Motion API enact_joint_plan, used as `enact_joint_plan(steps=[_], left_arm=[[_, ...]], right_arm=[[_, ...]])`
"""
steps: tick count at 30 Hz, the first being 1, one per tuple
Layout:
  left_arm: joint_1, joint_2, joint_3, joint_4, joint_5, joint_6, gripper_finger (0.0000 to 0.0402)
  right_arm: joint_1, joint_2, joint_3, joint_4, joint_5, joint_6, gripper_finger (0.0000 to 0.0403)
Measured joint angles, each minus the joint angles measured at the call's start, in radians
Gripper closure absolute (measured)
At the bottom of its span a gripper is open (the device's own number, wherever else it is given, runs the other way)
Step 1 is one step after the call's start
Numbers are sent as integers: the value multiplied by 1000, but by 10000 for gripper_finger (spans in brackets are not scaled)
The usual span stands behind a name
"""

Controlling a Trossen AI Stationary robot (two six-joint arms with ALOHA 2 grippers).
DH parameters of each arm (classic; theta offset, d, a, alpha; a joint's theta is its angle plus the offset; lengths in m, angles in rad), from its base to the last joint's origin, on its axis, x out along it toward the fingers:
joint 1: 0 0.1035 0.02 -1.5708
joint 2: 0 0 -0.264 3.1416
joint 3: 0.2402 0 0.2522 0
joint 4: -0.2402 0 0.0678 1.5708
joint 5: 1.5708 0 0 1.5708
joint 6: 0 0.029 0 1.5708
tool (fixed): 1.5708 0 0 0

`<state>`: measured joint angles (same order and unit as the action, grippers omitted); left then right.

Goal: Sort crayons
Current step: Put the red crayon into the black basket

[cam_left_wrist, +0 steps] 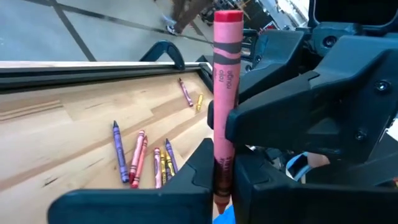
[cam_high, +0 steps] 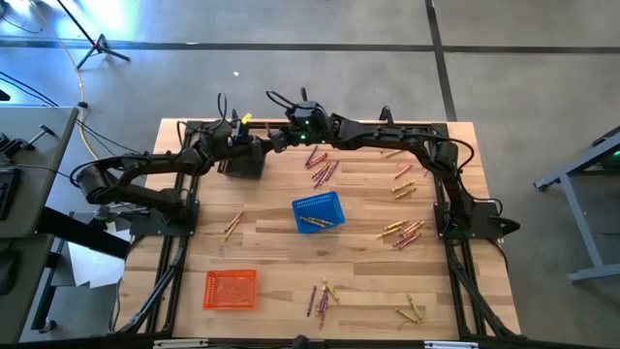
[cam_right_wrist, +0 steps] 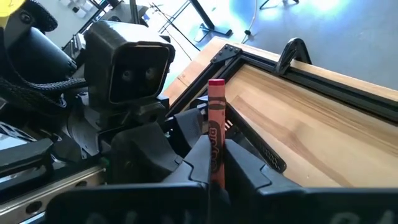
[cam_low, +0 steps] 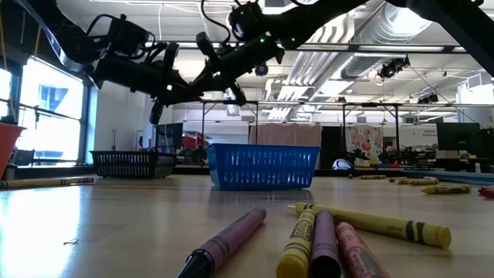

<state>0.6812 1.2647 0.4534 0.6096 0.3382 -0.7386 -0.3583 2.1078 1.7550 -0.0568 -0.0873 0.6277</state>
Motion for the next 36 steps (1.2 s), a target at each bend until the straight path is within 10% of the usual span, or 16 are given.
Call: enact_joint_plan(steps=[11, 22, 36], left_arm=[[156, -157, 3, -317, 48, 151, 399], [289, -283, 2, -837, -55, 394, 355], [271, -306, 1, -868, -46, 435, 300]], right_arm=[[-43, -31, -2, -118, -16, -5, 281], [-52, -46, -2, -439, -4, -61, 273], [-40, -46, -2, -704, 62, -177, 273]])
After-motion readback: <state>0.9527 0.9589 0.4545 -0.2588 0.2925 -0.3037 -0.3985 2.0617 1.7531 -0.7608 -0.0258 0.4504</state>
